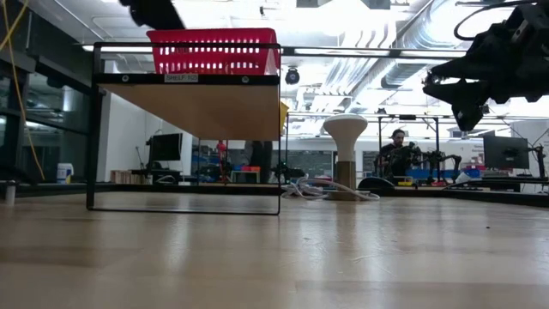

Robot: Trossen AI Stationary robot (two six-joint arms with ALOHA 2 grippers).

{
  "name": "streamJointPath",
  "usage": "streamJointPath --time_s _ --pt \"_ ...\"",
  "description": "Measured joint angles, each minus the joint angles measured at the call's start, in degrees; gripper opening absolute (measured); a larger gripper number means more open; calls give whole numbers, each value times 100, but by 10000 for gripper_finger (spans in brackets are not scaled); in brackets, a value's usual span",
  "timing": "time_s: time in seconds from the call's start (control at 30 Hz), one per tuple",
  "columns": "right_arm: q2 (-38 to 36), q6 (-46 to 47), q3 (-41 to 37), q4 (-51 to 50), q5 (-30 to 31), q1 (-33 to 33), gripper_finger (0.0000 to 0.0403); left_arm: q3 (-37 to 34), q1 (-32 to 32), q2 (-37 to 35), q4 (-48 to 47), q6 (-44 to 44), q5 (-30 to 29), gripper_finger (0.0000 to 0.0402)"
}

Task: Pick & Place Office Desk Supplies
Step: Return to Home Position

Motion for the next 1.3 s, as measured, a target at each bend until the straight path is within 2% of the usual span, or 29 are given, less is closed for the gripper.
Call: streamJointPath --time_s 0.13,0.27,0.4,0.5,0.73,0.97,1.3 --pt "0 0 -1 0 0 0 150 -538 -469 -595 502 45 -17 79" --pt "0 -2 -1 0 -1 0 150 -872 -960 -1117 1255 682 -114 79" --pt "0 -2 -4 0 -1 0 150 -1113 -1252 -1500 1448 910 -146 79" --pt "0 -2 -4 0 -1 0 150 -1429 -1392 -1883 1530 879 -155 79" --pt "0 -2 -6 0 -2 0 150 -2523 -1642 -2875 2476 1043 -158 79" --pt "0 -4 -6 0 -4 0 150 -3434 -1879 -3612 3287 1514 432 79" --pt "0 -4 -6 0 -4 0 150 -4528 -1925 -4936 3836 1698 732 79"
